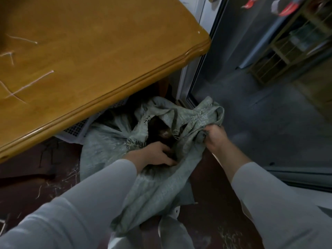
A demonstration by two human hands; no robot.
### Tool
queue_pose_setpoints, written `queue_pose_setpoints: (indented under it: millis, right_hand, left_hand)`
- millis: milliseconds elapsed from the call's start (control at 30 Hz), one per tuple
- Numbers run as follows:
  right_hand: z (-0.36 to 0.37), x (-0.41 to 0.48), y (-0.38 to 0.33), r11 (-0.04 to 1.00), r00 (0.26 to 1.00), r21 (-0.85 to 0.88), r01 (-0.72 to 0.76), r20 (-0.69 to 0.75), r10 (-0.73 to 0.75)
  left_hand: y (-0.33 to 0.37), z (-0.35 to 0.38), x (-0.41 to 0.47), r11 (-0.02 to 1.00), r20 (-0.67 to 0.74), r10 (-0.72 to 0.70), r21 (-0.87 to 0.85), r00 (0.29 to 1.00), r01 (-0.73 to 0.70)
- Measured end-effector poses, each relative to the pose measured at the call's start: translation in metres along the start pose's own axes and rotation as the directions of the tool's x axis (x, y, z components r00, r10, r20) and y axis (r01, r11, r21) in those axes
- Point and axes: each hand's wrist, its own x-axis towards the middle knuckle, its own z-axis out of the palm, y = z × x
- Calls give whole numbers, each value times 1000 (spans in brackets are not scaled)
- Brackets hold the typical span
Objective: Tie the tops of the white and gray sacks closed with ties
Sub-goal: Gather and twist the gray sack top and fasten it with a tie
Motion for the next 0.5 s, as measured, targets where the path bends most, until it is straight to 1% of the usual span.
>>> queue_pose_setpoints:
  millis: [33, 67, 100, 133, 167, 200, 233, 267, 300, 333, 367, 400, 433, 467, 500]
  right_hand:
    - [1, 0, 0, 1000, 1000, 1, -3, 9, 3]
    - [2, -1, 0, 1000, 1000, -7, -8, 24, 8]
    - [3, -1, 0, 1000, 999, -16, -11, 42, 12]
    - [5, -2, 1, 1000, 999, -23, -15, 49, 16]
    - [5, -2, 2, 1000, 998, -23, -17, 55, 18]
    - [5, -2, 2, 1000, 998, -23, -16, 58, 18]
    - [5, -3, 1, 1000, 998, -16, -16, 65, 17]
    - [4, -2, 1, 1000, 998, -6, -15, 67, 15]
    - [3, -3, -1, 1000, 997, 6, -14, 73, 13]
    - [3, -2, -3, 1000, 997, 15, -10, 71, 9]
    - [2, -3, -5, 1000, 998, 21, -5, 67, 3]
    - [2, -3, -5, 1000, 998, 14, -1, 58, 0]
    - [2, -3, -7, 1000, 999, -4, -2, 52, 2]
    - [2, -4, -7, 1000, 999, -22, -2, 48, 3]
    - [2, -5, -7, 999, 999, -35, -1, 48, 3]
  left_hand:
    - [-2, 2, 3, 1000, -65, 27, -7, 997, -28]
    - [-1, 5, 6, 997, -136, 48, -60, 990, -57]
    - [3, 9, 9, 983, -183, 58, -161, 981, -88]
    - [8, 13, 11, 956, -193, 54, -275, 980, -106]
    - [15, 16, 13, 929, -173, 46, -355, 984, -106]
    - [20, 18, 14, 919, -146, 36, -385, 989, -90]
    - [24, 19, 15, 928, -140, 29, -365, 990, -79]
    - [25, 20, 13, 948, -165, 17, -311, 986, -68]
    - [26, 17, 10, 977, -229, -3, -208, 973, -46]
    - [25, 14, 5, 999, -335, -11, -33, 942, 0]
    - [23, 11, 0, 977, -465, 33, 203, 885, 70]
    - [19, 7, -2, 898, -575, 158, 421, 802, 125]
    - [16, 1, -3, 798, -628, 344, 587, 698, 135]
    - [16, -6, -4, 689, -611, 536, 715, 582, 116]
    - [17, -14, -3, 578, -540, 680, 811, 495, 91]
